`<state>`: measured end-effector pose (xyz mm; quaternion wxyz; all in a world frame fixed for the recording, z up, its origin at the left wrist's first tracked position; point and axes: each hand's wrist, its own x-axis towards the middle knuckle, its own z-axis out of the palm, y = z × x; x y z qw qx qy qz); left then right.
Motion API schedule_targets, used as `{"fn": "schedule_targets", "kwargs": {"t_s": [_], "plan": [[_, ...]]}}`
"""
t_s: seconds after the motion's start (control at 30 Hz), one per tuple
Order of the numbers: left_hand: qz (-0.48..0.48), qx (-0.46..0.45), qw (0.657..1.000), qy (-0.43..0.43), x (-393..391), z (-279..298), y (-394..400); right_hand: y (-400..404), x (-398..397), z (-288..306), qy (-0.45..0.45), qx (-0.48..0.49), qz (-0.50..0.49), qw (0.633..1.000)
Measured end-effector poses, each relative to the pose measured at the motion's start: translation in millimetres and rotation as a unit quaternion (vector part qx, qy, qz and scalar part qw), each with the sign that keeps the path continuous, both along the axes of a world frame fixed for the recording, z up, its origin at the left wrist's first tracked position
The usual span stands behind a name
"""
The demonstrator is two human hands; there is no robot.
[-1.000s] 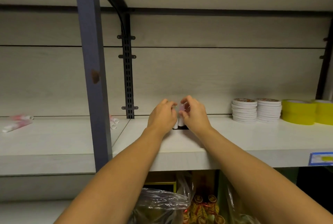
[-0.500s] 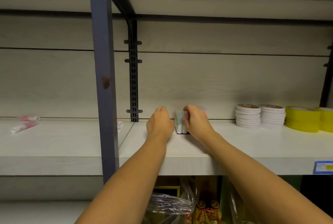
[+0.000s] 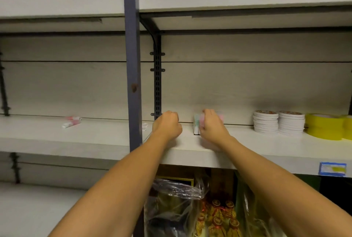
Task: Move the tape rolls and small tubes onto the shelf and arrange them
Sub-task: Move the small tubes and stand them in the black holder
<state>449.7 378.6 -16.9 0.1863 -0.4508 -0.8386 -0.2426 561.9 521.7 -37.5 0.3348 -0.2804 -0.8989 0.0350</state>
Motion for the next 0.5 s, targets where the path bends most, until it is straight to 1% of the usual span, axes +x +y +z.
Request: {"fn": "schedule_targets", "kwargs": {"t_s": [0.13,0.3,0.37,0.5], "plan": [[0.035,0.008,0.999,0.004,4,6,-35,-29,10,12,-0.005,0.02,0.052,0.998],[0.06,0.045,0.997,0.02,24,13,-78,-69,10,27,0.008,0.022,0.122,0.992],[0.065,0.047,0.997,0.018,27,8,-97,-86,7,31,0.011,0.024,0.147,0.989],[0.106,0.033,0.994,0.018,21,-1,-145,-121,1,32,-0.01,0.03,0.199,0.979]]}}
